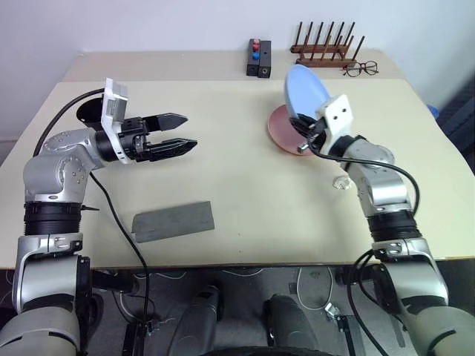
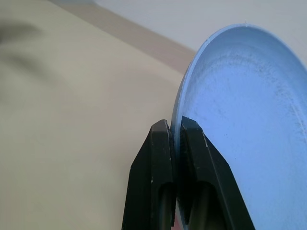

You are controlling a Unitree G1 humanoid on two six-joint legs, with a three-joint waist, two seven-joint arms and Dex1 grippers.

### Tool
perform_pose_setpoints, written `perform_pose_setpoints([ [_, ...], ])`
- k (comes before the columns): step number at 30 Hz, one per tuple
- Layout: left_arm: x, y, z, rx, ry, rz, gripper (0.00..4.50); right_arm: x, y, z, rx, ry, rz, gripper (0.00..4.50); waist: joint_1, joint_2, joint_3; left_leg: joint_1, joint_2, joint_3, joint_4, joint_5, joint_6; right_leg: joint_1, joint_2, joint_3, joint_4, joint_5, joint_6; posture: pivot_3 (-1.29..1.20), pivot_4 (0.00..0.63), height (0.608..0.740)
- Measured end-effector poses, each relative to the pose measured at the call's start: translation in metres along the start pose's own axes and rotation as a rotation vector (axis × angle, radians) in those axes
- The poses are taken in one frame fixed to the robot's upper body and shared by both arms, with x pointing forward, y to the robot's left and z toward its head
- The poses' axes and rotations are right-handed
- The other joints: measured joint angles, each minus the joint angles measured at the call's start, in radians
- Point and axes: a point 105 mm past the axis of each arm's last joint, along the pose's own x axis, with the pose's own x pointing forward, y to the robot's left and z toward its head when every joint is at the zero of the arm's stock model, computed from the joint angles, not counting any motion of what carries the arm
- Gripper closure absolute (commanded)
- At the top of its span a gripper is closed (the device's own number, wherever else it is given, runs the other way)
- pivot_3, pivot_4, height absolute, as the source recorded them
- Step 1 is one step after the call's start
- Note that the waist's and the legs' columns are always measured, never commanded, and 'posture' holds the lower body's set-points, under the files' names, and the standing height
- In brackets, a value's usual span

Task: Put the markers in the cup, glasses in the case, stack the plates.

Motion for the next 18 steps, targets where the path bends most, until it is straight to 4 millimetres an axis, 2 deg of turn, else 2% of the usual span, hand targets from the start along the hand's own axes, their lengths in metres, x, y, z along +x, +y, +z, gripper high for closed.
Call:
perform_pose_setpoints([
  [3, -0.004, -0.004, -0.007, -0.014, 0.008, 0.023, 0.00, 0.004, 0.006, -0.012, -0.033, 0.038, 0.016, 4.41, 0.002, 0.000, 0.000, 0.001, 0.000, 0.000, 0.000, 0.000, 0.000, 0.000, 0.000, 0.000, 0.000, 0.000, 0.000, 0.00, 0.150, 0.740],
  [6, -0.005, -0.007, -0.003, 0.002, -0.007, 0.032, 0.00, 0.005, 0.007, -0.028, -0.031, 0.085, 0.017, 4.41, 0.003, 0.000, 0.000, 0.001, 0.000, 0.000, 0.000, 0.000, 0.000, 0.000, 0.000, 0.000, 0.000, 0.000, 0.000, 0.00, 0.150, 0.740],
  [8, -0.007, -0.006, -0.002, 0.009, -0.002, 0.046, 0.00, 0.006, 0.006, -0.031, -0.036, 0.094, 0.018, 4.41, -0.001, 0.000, 0.000, 0.002, 0.000, 0.000, -0.001, 0.000, -0.001, 0.000, 0.000, 0.001, 0.001, 0.000, 0.000, 0.00, 0.150, 0.740],
  [11, -0.009, -0.008, -0.004, 0.004, 0.003, 0.052, 0.00, 0.010, 0.003, -0.026, -0.043, 0.088, 0.040, 3.50, -0.011, 0.000, 0.000, 0.003, 0.000, 0.000, -0.003, 0.001, -0.001, 0.002, 0.000, 0.001, 0.000, 0.000, 0.000, 0.00, 0.150, 0.740],
  [12, -0.009, -0.008, -0.005, -0.001, 0.005, 0.053, 0.00, 0.010, 0.003, -0.025, -0.046, 0.085, 0.043, 3.08, -0.012, 0.000, 0.000, 0.004, 0.000, 0.000, -0.004, 0.001, -0.001, 0.002, 0.000, 0.001, 0.001, 0.000, 0.000, 0.00, 0.150, 0.740],
  [18, -0.008, -0.013, -0.004, -0.027, -0.009, 0.022, 0.00, 0.010, 0.001, -0.023, -0.070, 0.086, 0.048, 0.03, -0.013, 0.000, 0.000, 0.008, 0.000, 0.001, -0.013, 0.004, -0.005, 0.003, 0.000, 0.002, 0.000, 0.000, -0.002, 0.00, 0.150, 0.740],
])
